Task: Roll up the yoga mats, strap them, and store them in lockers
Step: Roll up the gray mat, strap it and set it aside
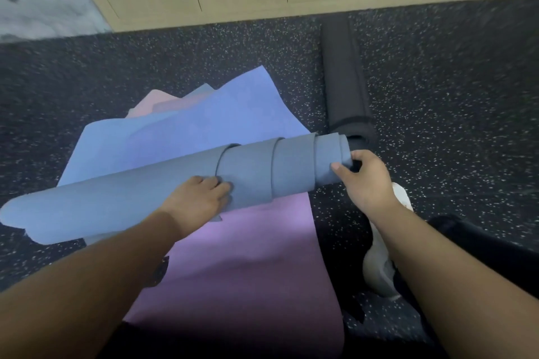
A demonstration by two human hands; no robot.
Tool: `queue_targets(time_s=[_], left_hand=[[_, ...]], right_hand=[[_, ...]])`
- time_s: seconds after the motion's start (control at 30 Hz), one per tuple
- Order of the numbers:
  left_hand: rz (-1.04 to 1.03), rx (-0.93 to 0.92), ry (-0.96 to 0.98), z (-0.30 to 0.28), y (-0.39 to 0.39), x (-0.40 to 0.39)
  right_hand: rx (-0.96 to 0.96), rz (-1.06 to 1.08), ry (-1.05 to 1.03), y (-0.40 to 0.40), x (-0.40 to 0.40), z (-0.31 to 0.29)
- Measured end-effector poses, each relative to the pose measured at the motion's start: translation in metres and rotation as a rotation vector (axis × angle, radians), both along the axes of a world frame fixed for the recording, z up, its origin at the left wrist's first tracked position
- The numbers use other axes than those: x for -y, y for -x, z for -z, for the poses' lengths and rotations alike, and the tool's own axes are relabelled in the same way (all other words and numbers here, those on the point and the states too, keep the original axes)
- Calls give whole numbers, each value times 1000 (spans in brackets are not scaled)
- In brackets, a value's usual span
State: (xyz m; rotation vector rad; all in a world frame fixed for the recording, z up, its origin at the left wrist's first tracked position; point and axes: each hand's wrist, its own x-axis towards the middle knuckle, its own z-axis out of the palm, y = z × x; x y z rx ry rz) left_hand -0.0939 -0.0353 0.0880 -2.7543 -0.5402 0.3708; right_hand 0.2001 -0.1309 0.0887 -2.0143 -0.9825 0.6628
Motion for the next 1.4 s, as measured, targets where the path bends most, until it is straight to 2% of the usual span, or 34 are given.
queue_targets(time_s=[0.13, 0.23, 0.33, 0.37, 0.43, 0.53, 0.67, 0.8, 1.1, 1.4], left_hand=[[-40, -36, 47, -13, 16, 7], [-82, -120, 14, -20, 14, 20], [-198, -306, 63, -15, 4, 28], [-222, -305, 84, -16, 1, 29], [-204, -212, 85, -19, 5, 30], [-70, 65, 23, -27, 18, 25], [-82, 203, 26, -43, 30, 29], [-160, 444, 74, -61, 61, 45], [-265, 707, -68, -146, 81, 93], [-269, 1007, -119, -237, 37, 126]], right_hand=[[17, -4, -6, 11, 15, -12], [36, 10, -9, 17, 24, -17], [44, -7, -5, 20, 27, -21], [49, -17, -2, 20, 28, -24], [54, -29, 2, 21, 30, -29], [61, -22, -20, 32, 33, -36], [64, -38, -137, 59, 42, -54], [90, -62, -235, 87, 58, -88], [146, -108, -542, 130, 93, -213], [349, -176, -696, 117, 123, -344]])
